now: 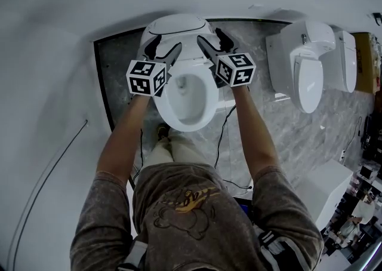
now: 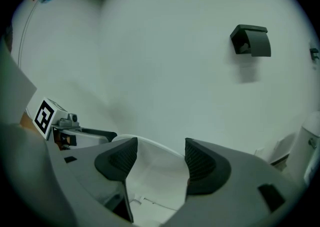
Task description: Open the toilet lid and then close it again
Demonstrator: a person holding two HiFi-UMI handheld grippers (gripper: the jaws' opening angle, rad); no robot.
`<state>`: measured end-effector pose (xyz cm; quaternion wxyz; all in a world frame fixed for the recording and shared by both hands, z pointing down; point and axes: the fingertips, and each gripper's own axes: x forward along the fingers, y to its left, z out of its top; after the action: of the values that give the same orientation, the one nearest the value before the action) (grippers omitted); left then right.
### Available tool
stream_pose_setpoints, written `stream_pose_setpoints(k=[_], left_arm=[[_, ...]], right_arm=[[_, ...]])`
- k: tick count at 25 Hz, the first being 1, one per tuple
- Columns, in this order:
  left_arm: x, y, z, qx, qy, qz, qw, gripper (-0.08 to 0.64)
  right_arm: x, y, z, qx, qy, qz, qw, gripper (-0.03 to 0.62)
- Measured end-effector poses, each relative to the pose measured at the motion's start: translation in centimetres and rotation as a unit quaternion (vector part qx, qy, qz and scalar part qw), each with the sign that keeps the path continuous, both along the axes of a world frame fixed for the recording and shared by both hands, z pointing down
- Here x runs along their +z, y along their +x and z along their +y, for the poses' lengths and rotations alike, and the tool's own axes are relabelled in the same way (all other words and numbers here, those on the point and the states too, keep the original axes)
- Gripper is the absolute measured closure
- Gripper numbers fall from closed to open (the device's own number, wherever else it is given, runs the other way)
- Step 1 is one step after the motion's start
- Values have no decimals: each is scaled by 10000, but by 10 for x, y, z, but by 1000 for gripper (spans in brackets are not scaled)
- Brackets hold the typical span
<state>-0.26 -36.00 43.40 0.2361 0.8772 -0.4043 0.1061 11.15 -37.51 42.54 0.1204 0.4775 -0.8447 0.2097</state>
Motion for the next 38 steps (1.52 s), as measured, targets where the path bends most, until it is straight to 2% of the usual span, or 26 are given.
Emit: stream_pose_setpoints(k=[10, 14, 25, 35, 38], left_arm=[[-7, 0, 69, 120, 67, 350, 9993, 270], [-2, 5, 104, 192, 50, 306, 9993, 272], [24, 7, 202, 182, -330, 174, 9991, 276], [92, 27, 287, 603, -616, -198, 9961, 276], [112, 29, 308, 764, -666, -300, 9944, 276]], right_arm=[[-5, 4, 70, 389, 93, -67, 9992, 301], [-1, 8, 108, 415, 125, 14, 9991, 301], [21, 7, 220, 16, -94, 203, 9997, 299], [89, 21, 306, -439, -336, 513, 9972, 299], [107, 22, 326, -461, -461, 373, 9972, 299]])
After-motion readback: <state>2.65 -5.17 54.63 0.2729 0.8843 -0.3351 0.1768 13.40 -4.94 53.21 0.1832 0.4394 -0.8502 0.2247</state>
